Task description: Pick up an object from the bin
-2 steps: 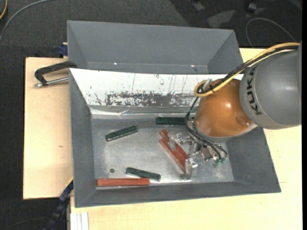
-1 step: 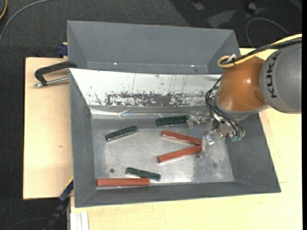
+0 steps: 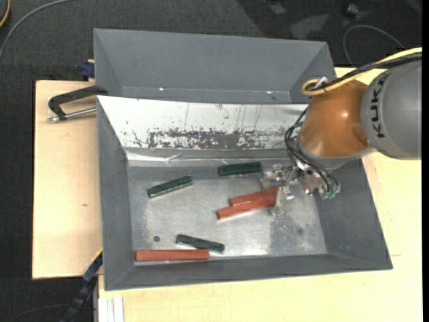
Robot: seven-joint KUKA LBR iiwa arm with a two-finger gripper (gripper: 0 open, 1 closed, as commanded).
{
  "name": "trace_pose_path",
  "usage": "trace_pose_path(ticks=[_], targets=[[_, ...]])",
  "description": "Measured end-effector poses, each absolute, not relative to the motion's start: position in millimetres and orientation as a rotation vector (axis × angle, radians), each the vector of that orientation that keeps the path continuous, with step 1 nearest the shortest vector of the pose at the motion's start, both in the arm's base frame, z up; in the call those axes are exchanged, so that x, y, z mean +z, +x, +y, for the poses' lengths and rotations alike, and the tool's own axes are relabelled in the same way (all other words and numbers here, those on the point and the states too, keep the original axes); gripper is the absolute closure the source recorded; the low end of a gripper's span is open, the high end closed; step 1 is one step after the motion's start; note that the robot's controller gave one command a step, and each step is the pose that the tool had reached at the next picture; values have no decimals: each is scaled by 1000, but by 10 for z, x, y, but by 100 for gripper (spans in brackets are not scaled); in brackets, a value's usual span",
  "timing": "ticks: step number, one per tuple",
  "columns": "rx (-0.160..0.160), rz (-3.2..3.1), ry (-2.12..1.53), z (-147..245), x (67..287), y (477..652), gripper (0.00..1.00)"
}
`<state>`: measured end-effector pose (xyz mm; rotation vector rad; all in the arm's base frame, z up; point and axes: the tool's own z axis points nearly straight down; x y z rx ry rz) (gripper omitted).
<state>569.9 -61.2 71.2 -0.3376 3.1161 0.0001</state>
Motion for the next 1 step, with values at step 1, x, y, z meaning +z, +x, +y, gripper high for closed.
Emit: trace_pose_path(ticks=[1], targets=[[-2, 3111, -286, -437, 1805, 5993, 100]])
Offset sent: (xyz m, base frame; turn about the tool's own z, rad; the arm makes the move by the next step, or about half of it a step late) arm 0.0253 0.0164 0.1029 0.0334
